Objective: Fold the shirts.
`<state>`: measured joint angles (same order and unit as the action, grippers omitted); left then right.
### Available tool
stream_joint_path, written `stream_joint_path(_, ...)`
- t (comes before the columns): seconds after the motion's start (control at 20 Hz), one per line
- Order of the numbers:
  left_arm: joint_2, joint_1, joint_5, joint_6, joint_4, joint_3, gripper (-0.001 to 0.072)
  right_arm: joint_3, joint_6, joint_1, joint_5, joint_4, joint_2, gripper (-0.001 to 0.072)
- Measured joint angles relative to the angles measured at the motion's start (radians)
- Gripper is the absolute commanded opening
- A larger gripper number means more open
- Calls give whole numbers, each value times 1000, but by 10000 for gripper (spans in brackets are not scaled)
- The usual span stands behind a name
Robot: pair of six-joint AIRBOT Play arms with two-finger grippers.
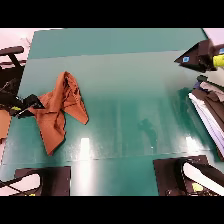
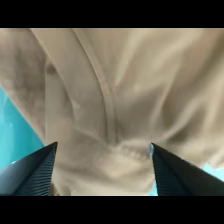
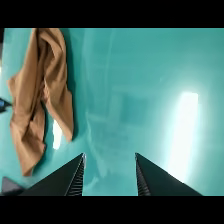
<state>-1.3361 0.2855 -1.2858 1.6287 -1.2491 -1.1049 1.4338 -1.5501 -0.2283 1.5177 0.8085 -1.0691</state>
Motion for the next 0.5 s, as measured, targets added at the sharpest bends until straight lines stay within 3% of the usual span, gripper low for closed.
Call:
stream_joint_path(0.15,-57,0,26,8,82,5,685,-50,1,32,-31,-3,23,385)
stream_joint_path(0.2,-76,-5,39,8,108,5,564,-59,1,40,-49,-3,37,385)
stream_joint_path(0.25,-89,-11,51,10,130,6,380,-66,1,45,-68,-5,51,384)
stream_joint_path(0.3,-96,-16,66,10,156,5,122,-71,1,47,-87,-5,67,385)
stream_joint_path(0.35,-99,-19,79,6,179,2,26,-74,1,46,-101,-5,81,385)
stream_joint_path(0.5,-84,-24,98,-32,246,-32,24,-80,1,26,-121,-3,116,385)
